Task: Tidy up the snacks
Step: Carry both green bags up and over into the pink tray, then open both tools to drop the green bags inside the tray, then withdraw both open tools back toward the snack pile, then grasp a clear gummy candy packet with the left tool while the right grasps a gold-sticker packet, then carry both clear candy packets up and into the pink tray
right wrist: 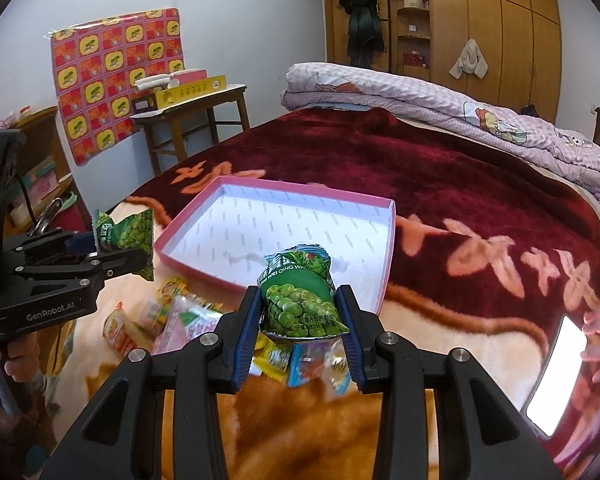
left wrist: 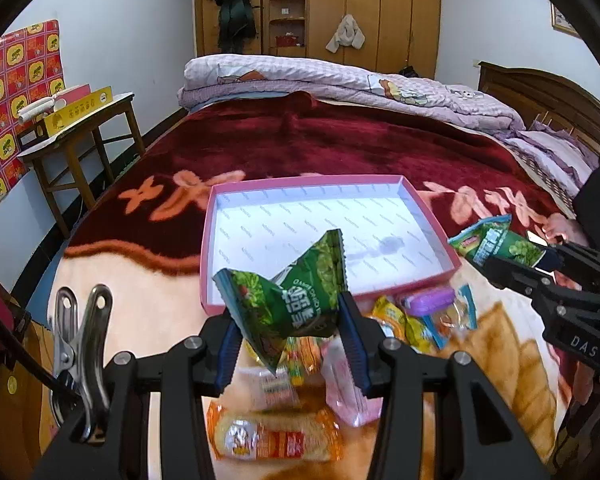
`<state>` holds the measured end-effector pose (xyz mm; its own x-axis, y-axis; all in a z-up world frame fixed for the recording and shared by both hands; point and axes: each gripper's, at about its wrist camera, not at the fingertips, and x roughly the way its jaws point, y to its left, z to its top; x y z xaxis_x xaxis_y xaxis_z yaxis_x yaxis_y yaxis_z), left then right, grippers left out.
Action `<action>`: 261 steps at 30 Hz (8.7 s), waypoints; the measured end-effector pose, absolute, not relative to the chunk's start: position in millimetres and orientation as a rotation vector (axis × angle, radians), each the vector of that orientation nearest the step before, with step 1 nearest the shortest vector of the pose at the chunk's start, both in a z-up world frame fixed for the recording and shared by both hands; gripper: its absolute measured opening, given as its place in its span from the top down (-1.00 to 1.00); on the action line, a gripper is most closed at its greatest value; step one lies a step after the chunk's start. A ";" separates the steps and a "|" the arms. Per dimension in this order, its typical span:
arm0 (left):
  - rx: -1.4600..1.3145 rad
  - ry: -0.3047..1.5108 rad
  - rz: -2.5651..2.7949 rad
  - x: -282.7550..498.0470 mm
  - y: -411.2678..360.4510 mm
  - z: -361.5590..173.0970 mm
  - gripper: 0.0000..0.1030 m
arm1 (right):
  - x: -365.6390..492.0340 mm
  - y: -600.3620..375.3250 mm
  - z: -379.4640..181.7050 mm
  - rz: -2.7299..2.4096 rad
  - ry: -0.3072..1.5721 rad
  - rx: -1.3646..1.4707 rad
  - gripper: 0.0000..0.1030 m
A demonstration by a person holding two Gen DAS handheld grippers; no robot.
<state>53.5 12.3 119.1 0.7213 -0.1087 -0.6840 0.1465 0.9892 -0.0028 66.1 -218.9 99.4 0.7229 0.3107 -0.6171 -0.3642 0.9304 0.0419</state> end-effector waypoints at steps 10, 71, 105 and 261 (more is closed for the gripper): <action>0.080 0.757 -0.129 92.3 10.1 116.9 0.08 | 101.9 -218.9 96.3 0.360 0.691 -0.076 0.24; 0.088 0.847 -0.094 192.3 18.1 67.7 -0.12 | 199.7 -208.4 62.4 0.325 0.720 -0.092 -0.18; 0.045 0.818 -0.067 98.2 36.5 97.1 -0.12 | 103.5 -209.3 74.5 0.400 0.728 -0.058 -0.18; 0.014 0.881 -0.069 145.3 39.3 63.2 0.34 | 141.6 -232.2 52.7 0.343 0.796 0.003 0.32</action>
<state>145.3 39.3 63.2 0.6342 -0.0543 -0.7713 0.0657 0.9977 -0.0162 141.6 -232.2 52.7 0.6472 0.3022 -0.6999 -0.3002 0.9449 0.1303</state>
